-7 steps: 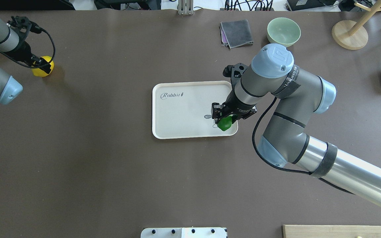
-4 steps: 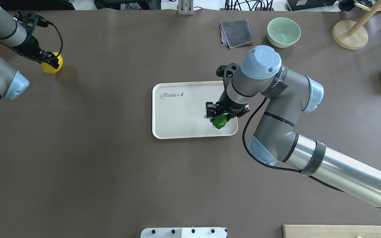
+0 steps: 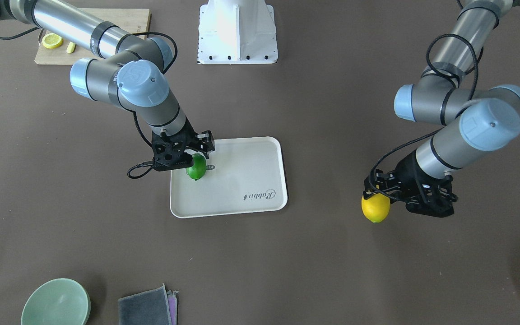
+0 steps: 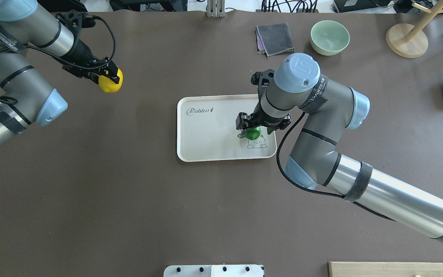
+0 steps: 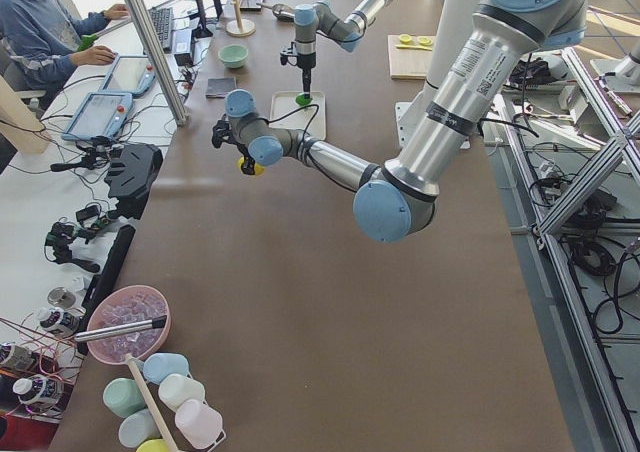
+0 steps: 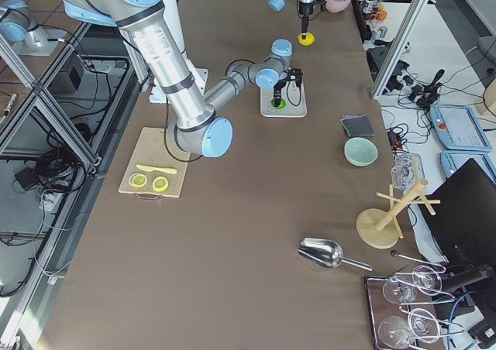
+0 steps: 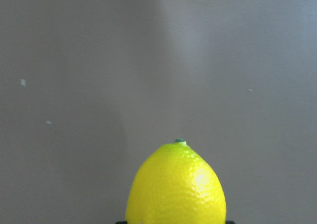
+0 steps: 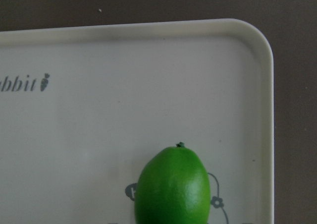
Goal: Place all lemons on tray
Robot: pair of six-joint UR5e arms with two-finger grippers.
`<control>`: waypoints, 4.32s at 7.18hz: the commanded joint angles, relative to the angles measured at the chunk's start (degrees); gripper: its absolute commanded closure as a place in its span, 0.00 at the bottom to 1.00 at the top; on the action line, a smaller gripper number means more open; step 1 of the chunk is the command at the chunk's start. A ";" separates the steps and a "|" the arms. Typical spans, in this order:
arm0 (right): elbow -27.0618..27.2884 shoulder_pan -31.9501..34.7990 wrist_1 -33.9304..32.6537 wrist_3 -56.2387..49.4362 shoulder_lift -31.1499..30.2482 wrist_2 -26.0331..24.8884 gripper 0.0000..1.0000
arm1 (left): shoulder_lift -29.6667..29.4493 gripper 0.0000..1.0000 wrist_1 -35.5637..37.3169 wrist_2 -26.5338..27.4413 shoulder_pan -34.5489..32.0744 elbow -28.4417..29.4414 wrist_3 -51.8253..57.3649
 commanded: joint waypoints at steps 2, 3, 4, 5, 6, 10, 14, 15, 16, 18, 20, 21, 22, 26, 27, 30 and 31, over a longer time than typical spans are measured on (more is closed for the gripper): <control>0.52 4.23 -0.17 -0.84 -0.06 2.74 0.00 | -5.11 1.00 0.16 10.93 13.57 -3.65 -17.88; 0.69 7.38 -0.17 -1.19 -0.67 7.02 0.00 | -7.39 1.00 0.25 13.57 16.39 -2.87 -19.48; 1.56 9.50 -0.43 -3.46 -2.15 8.37 0.00 | -9.94 1.00 0.25 14.91 17.64 -0.34 -20.71; 3.23 11.18 -0.70 -7.22 -4.69 8.99 0.00 | -11.18 1.00 0.16 15.79 18.17 1.43 -20.73; 3.85 13.54 -0.70 -9.26 -6.80 11.17 0.00 | -11.11 0.58 0.25 15.80 18.26 1.45 -20.64; 4.47 19.00 -0.79 -17.41 -12.08 12.95 0.00 | -5.79 0.02 2.70 13.53 14.51 -3.70 -17.24; 3.77 29.18 -0.87 -35.24 -21.56 14.44 0.00 | 15.73 0.02 19.50 2.82 -6.20 -19.38 24.35; 3.77 32.00 -0.87 -39.91 -24.72 14.53 0.00 | 20.14 0.02 19.41 2.18 -11.04 -19.30 31.93; 3.68 34.72 -0.87 -43.61 -27.80 14.53 0.00 | 24.10 0.02 19.67 2.18 -16.48 -18.86 40.45; 3.51 40.17 -0.79 -51.43 -33.43 14.45 0.00 | 31.05 0.02 19.67 -0.26 -22.24 -18.86 47.99; 2.63 44.14 -0.87 -54.44 -35.56 14.36 0.00 | 32.92 0.02 19.59 -3.79 -25.31 -18.85 47.83; 1.93 44.76 -0.79 -54.72 -35.56 14.36 0.00 | 33.02 0.02 19.50 -3.71 -26.55 -18.77 47.74; 1.84 45.46 -0.79 -54.72 -35.65 14.36 0.00 | 33.19 0.02 19.32 -3.63 -26.65 -18.77 47.57; 1.84 46.26 -0.79 -54.72 -36.27 14.18 0.00 | 33.19 0.02 19.24 -3.54 -27.70 -18.33 47.48; 2.01 46.35 -0.79 -54.81 -36.35 13.92 0.00 | 33.19 0.02 19.15 -3.54 -27.70 -18.50 47.48; 2.45 46.61 -0.70 -55.07 -35.83 13.83 0.00 | 33.28 0.02 19.23 -2.84 -27.70 -17.98 47.91; 2.54 47.48 -0.78 -55.16 -35.83 14.00 0.00 | 33.28 0.02 19.24 -2.83 -27.70 -17.54 47.92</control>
